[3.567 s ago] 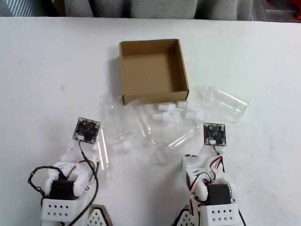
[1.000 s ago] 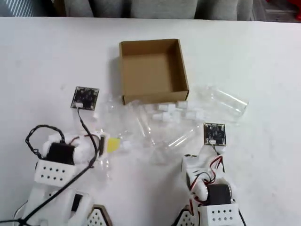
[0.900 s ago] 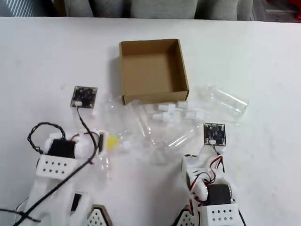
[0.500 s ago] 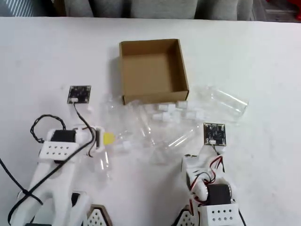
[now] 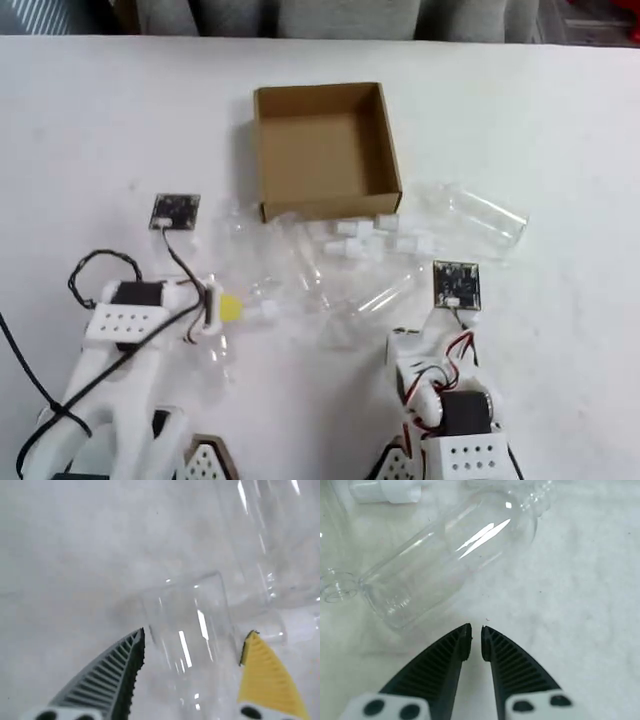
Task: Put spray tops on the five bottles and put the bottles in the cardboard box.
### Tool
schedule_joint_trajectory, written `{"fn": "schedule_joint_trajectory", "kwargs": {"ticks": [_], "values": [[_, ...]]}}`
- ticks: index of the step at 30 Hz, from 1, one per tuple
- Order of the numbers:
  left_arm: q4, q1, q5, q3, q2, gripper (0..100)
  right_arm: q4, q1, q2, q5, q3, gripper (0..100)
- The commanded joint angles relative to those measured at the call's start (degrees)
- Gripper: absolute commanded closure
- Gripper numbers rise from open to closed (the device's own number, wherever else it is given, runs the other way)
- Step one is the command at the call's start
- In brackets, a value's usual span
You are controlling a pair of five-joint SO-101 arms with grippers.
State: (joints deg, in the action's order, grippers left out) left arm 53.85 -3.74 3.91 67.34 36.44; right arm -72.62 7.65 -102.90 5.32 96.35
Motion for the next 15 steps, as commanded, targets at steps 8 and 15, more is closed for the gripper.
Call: {"fn": "schedule_joint_trajectory", "kwargs": {"ticks": [8,15], "values": [[-7.12,-0.48,0.79,0.18,-4.62,73,-0.22,-0.57,-0.31,0.18,0.53,98.2],[-7.03,-0.92,0.88,-6.42,-18.07,80,-0.22,-0.57,-0.31,0.18,0.53,98.2]]}}
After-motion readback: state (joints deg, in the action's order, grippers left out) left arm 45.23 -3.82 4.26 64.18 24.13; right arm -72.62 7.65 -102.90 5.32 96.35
